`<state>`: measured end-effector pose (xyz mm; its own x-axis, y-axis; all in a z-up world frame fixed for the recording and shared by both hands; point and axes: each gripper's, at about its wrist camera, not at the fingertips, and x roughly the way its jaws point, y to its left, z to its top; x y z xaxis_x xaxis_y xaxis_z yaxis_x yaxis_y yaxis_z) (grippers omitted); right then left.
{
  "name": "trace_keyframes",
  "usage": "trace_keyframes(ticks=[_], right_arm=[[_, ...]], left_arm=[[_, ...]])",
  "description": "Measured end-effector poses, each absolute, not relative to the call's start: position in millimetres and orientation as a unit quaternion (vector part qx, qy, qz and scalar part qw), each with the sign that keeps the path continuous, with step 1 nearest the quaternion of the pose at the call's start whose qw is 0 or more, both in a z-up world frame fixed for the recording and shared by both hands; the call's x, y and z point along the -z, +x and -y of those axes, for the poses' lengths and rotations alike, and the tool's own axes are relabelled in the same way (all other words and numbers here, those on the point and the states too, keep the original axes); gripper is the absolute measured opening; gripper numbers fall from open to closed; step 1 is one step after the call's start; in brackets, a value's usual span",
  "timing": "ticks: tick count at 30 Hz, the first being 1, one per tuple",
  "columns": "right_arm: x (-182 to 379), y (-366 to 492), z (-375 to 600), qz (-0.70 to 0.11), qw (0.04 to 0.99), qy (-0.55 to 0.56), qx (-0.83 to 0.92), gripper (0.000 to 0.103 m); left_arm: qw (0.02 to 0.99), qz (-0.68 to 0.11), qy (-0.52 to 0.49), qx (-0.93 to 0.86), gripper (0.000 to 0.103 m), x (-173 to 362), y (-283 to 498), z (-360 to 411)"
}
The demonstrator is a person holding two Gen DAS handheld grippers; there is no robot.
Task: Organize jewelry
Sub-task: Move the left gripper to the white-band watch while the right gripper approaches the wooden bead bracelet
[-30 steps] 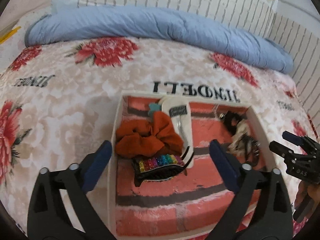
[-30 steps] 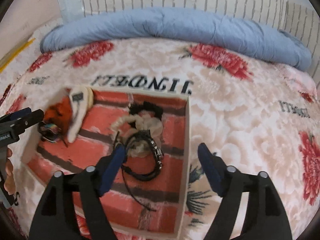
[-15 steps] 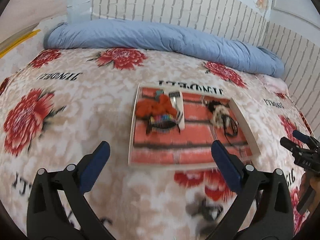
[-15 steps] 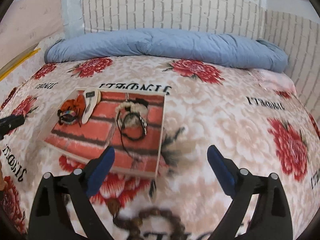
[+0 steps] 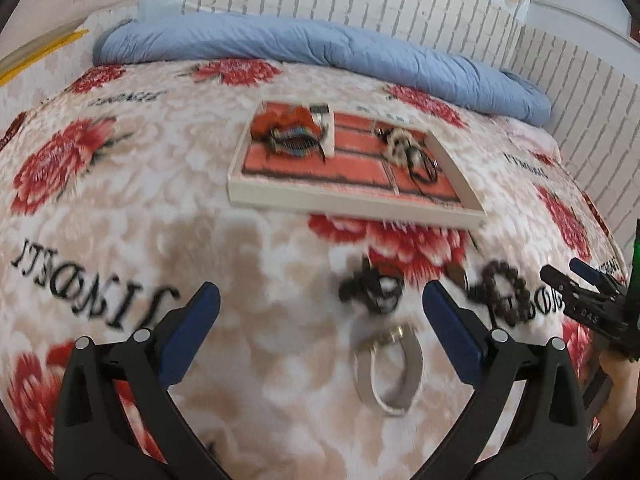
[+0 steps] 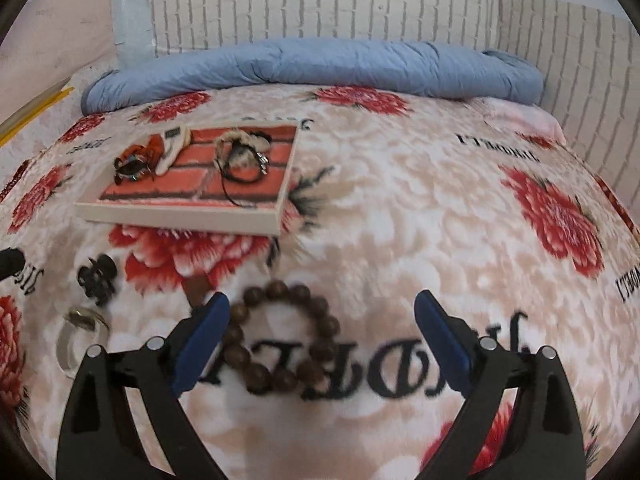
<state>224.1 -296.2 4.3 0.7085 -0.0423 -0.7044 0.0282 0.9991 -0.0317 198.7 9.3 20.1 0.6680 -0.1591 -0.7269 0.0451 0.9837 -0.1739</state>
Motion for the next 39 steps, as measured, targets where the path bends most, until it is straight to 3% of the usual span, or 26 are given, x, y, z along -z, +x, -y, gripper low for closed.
trace_keyframes(ticks=[19, 27, 39], right_arm=[[41.5, 220.8, 313.0, -0.411, 0.911, 0.0, 0.048, 0.09], [50.4, 234.5, 309.0, -0.426, 0.904, -0.005, 0.041, 0.072], [58.7, 249.1, 305.5, -0.436, 0.898, -0.013, 0.051, 0.068]], left_arm=[[0.898, -0.436, -0.041, 0.042, 0.097, 37.4, 186.0, 14.2], [0.89, -0.454, -0.029, 0.04, 0.092, 51.9, 195.6, 18.6], [0.885, -0.465, -0.01, 0.036, 0.093, 59.7, 198.4, 23.8]])
